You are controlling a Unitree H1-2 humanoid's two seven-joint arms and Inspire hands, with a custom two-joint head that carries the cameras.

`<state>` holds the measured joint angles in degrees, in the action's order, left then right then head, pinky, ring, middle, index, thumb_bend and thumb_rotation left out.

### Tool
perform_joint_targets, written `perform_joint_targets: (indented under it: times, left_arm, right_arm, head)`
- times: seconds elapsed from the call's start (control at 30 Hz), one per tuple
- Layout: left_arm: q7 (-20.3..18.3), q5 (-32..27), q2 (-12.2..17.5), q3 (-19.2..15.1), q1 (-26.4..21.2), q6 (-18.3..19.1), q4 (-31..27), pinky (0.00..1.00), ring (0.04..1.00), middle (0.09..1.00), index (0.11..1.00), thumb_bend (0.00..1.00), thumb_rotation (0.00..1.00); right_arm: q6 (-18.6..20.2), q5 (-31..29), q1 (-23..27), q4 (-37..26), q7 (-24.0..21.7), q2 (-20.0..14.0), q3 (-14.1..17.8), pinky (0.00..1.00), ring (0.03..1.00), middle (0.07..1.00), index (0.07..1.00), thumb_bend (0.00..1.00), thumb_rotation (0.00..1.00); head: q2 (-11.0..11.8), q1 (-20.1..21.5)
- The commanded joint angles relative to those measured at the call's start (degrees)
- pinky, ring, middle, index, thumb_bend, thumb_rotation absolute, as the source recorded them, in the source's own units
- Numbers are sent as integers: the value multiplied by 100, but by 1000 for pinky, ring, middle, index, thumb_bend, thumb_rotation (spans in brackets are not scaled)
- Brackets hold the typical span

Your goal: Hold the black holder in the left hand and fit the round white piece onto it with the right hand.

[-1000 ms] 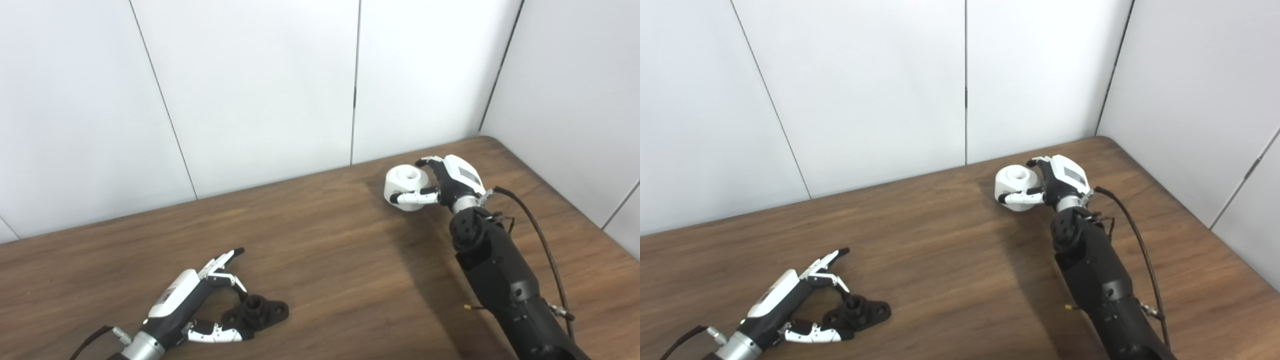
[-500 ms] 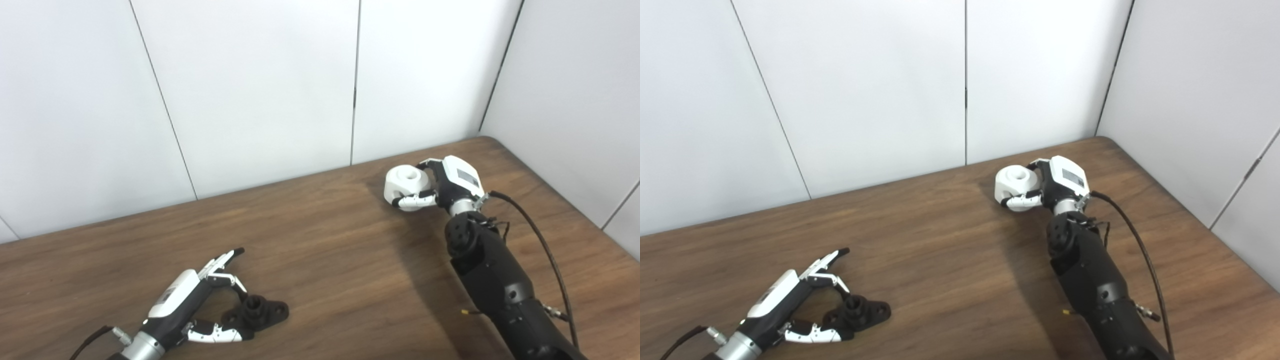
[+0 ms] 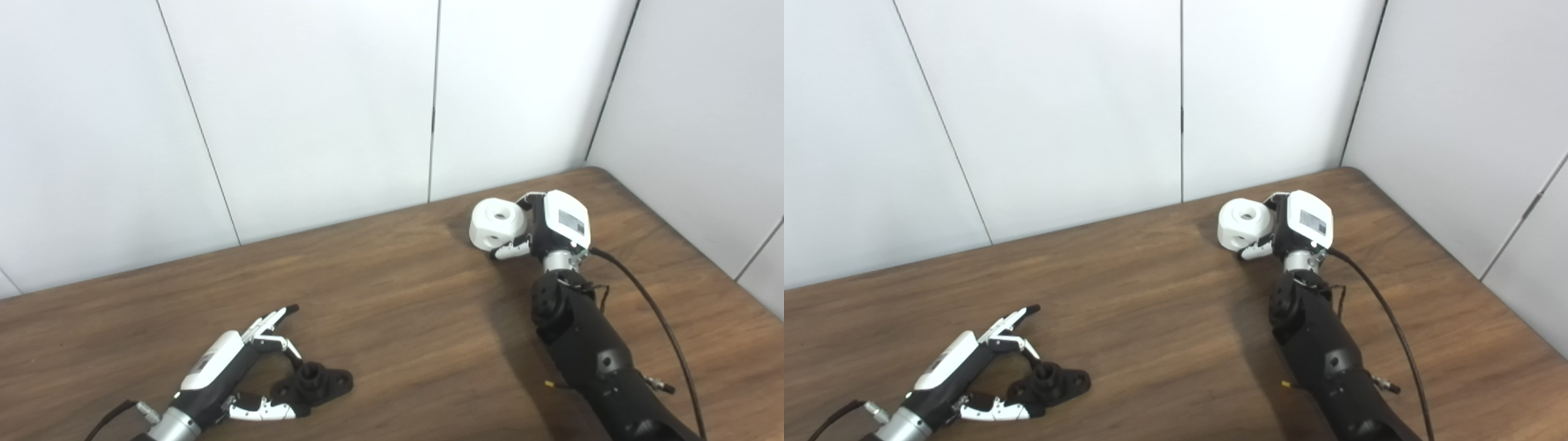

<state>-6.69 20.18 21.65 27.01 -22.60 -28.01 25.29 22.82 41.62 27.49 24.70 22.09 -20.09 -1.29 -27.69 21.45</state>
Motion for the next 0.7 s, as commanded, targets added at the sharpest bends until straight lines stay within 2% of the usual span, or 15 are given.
perform_joint_targets:
  times: [0.0,0.17,0.4,0.47,0.57,0.67]
  left_arm:
    - [-191,240,206,133,485,114,405,1000,1000,995,483,524,58]
    - [-179,260,181,125,476,117,447,1000,1000,991,483,524,58]
    - [-189,326,145,112,449,122,436,1000,1000,994,484,524,59]
    - [-204,325,136,105,453,129,419,1000,1000,996,484,524,59]
    - [-166,358,115,109,444,126,440,1000,1000,993,484,524,59]
    - [-97,404,99,119,440,118,455,1000,1000,988,484,524,60]
  right_arm:
    - [-63,-15,209,15,183,-30,-26,680,695,695,484,516,138]
    - [-168,-213,189,38,374,25,28,661,683,689,484,516,138]
    - [-123,-435,161,-221,296,19,64,629,674,679,482,517,138]
    - [-73,-579,145,-510,81,13,86,620,678,670,481,518,139]
    - [219,-746,122,-1149,-459,7,52,663,715,681,480,519,136]
    - [399,-685,116,-1654,-975,5,-13,688,728,681,480,521,132]
  head:
    - [3,11]
    - [25,-35]
    - [21,-203]
    - [-1,-273]
    - [-9,-346]
    - [-17,-394]
